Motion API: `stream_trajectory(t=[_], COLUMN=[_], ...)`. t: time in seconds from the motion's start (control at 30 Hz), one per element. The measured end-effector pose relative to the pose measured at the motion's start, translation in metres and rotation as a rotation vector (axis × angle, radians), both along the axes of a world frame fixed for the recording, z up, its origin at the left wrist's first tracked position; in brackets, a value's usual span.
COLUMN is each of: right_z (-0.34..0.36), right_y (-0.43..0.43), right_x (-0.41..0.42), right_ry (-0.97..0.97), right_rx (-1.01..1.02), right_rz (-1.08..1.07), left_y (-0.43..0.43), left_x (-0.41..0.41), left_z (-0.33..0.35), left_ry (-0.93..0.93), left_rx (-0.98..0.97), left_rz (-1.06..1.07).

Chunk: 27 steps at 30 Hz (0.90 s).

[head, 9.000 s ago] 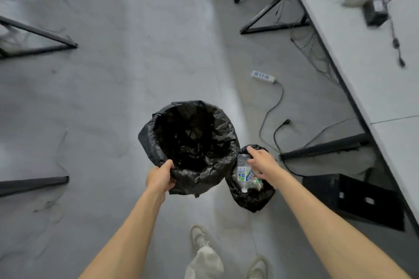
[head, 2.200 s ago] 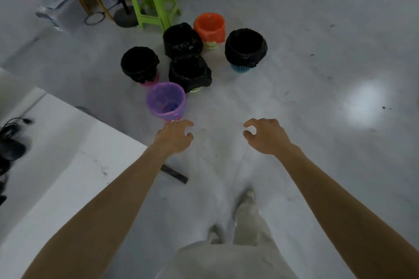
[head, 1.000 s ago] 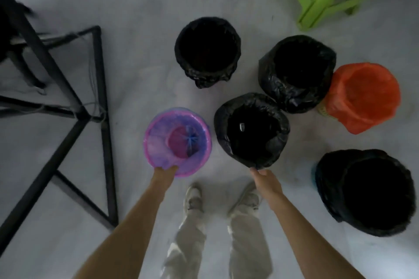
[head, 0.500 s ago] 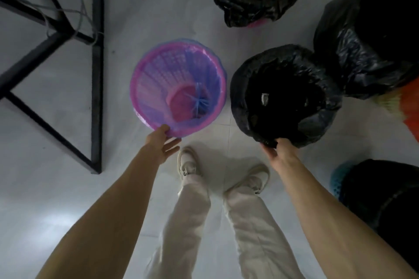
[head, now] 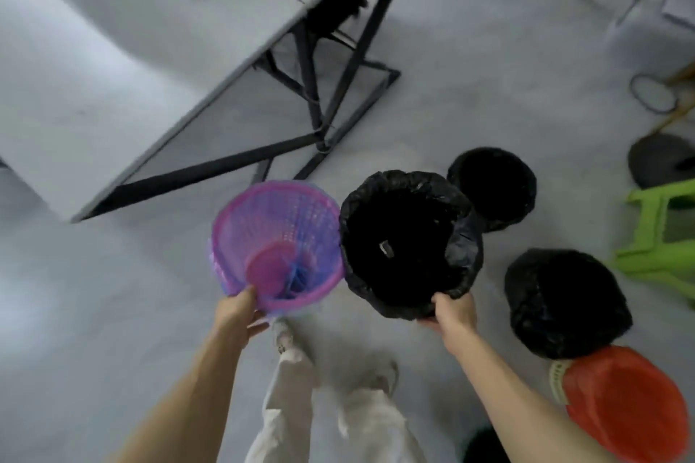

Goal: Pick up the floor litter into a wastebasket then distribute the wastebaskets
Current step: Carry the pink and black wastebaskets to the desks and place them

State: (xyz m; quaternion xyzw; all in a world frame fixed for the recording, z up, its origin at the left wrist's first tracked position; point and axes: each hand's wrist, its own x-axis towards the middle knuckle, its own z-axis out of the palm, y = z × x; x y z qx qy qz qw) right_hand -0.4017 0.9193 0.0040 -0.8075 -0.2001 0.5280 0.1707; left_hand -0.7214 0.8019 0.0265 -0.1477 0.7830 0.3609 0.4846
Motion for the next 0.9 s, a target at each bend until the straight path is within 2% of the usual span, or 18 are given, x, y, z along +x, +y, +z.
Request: stream_trajectory(t=[0.17,0.23,0.4,0.6,0.77,0.9], right_z=[0.08,0.107,0.142,0.162,0.18,0.204], right_y=[-0.033,-0.065,-0.157,-0.281,-0.332,-0.351], right_x=[-0.063,-0.113,-0.228,-0.38,-0.507,-0.626], right_ry=[-0.025,-0.007,0.029,0.063,0.162,0.258], right_rx=[0.049,0.074,0.066,0.061,0.057,0.114], right_rz=[0.278,0.394,0.657,0.823,0.894,0.934], left_y=[-0.123,-0.194,-0.356,-0.52,-0.591,-0.611], left_x=[-0.032,-0.057,-0.12,-0.216,-0.311,-0.407], left_z=[0.066,0.095,0.127,0.147,0.165,0.185], left_ry=[-0.04,-0.031,0.003,0.091,0.213,0.279], left_rx=[0.046,0.093,0.105,0.078,0.084,0.111], left_rz=[0.161,0.294,0.491,0.652,0.726,0.812])
